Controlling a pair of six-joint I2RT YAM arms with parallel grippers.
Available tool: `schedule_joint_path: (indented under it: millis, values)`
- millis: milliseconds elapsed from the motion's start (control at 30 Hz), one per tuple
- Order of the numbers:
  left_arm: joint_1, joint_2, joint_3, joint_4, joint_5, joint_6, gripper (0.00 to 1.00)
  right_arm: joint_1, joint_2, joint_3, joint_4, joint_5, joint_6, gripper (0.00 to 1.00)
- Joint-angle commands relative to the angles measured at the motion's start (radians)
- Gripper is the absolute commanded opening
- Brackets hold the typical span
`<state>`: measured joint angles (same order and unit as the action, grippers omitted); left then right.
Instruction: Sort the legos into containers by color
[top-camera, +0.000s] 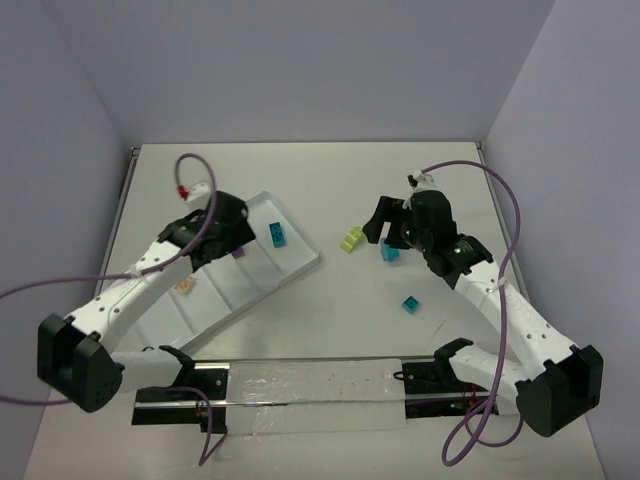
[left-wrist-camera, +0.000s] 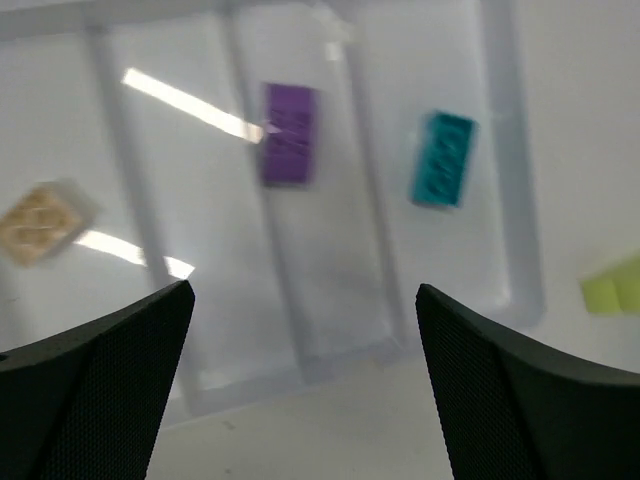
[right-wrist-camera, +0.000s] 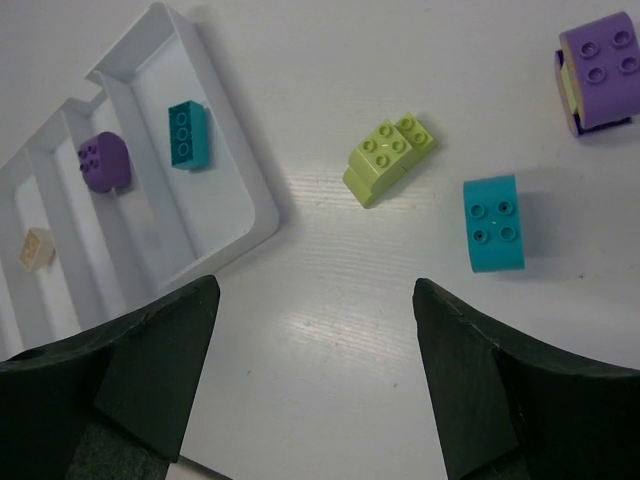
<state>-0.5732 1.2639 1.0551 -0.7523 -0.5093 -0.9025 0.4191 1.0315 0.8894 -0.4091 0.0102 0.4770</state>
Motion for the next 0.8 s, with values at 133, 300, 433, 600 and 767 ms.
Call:
schedule_joint_path:
  millis: [133,300,433,600,767]
  values:
    - [-0.255,0.399,0.291,0.184,0.188,0.267,0.99,-0.035,-0.122,-0.028,-0.042,0.167,0.065,0.86]
    - [-0.286,0.561,0.446,0.208,0.302,0.401,0.98,-0.057,-0.235,-0.056,-0.054,0.258,0.094,0.86]
    - [-0.289,0.624,0.494,0.266,0.362,0.453,0.98,-0.068,-0.292,-0.06,-0.063,0.267,0.089,0.86]
    - [-0.301,0.776,0.653,0.245,0.428,0.551,0.98,-0.069,-0.286,-0.045,-0.059,0.22,0.059,0.86]
    - [-0.316,0.889,0.777,0.209,0.419,0.58,0.99,-0.071,-0.268,-0.028,-0.054,0.19,0.061,0.86]
